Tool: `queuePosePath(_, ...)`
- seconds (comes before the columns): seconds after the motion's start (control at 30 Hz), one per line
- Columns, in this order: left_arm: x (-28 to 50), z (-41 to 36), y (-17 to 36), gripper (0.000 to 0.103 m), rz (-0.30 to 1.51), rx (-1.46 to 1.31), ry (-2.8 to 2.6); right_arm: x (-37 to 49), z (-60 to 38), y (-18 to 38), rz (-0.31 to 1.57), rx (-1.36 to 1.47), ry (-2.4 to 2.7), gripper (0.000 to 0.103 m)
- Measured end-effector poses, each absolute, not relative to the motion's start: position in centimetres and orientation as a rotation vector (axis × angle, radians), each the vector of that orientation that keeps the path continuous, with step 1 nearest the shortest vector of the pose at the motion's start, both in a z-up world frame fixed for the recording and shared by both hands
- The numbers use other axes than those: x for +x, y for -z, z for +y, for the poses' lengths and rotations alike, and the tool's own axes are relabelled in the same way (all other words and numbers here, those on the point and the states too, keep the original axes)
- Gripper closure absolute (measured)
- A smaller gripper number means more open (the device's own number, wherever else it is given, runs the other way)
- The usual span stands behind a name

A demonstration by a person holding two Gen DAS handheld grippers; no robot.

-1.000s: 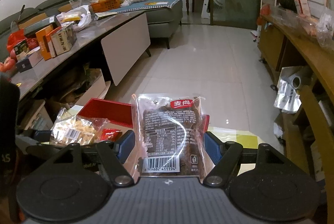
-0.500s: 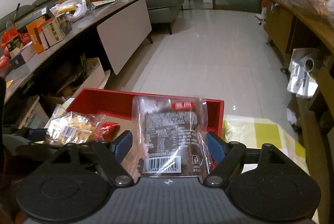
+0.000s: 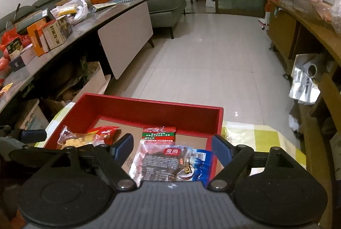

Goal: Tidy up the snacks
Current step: 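Lower both packets into the red box, open both tools and withdraw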

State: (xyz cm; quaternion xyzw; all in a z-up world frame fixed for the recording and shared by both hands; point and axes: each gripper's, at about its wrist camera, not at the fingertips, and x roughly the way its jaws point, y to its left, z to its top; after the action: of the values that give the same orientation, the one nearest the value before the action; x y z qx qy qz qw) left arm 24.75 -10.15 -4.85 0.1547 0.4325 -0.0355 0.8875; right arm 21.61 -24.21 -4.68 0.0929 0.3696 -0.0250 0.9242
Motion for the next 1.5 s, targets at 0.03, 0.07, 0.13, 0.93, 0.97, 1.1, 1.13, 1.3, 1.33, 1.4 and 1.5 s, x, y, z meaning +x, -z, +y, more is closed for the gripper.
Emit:
queuePosePath(0.03,24.7,-10.1,4.7,0.013,0.898,0.319,0.076,21.5,-24.2,4.5,0.756,0.189,0.054,0.013)
queuePosePath(0.07,24.6,-10.1,4.6,0.013,0.897,0.316,0.078,21.3,-24.2,4.2,0.753,0.188,0.056,0.013)
queuePosePath(0.13,24.2,-10.1,4.3,0.013,0.892,0.312,0.080,21.0,-24.2,3.7,0.745,0.183,0.057,0.013)
queuePosePath(0.93,20.2,-7.8,2.8,0.012,0.917,0.263,0.109,16.0,-22.7,1.2,0.766,0.103,0.059,0.013)
queuePosePath(0.97,19.9,-7.6,3.0,0.012,0.925,0.265,0.108,15.7,-22.6,1.3,0.772,0.098,0.056,0.013)
queuePosePath(1.1,19.0,-6.9,3.7,0.012,0.966,0.260,0.107,14.4,-22.2,1.6,0.796,0.080,0.047,0.013)
queuePosePath(1.13,18.8,-6.7,3.9,0.012,0.982,0.252,0.112,14.1,-22.2,1.6,0.800,0.077,0.047,0.013)
queuePosePath(1.3,17.7,-6.7,5.1,0.012,1.049,0.231,0.135,12.5,-22.2,1.7,0.821,0.079,0.046,0.013)
queuePosePath(1.33,17.5,-6.8,5.5,0.012,1.062,0.230,0.136,12.2,-22.3,1.7,0.823,0.078,0.045,0.013)
queuePosePath(1.4,17.3,-7.0,5.9,0.012,1.082,0.225,0.142,11.8,-22.5,1.8,0.830,0.084,0.043,0.013)
queuePosePath(1.5,17.0,-7.4,6.5,0.012,1.114,0.217,0.151,11.3,-23.0,2.2,0.849,0.096,0.041,0.013)
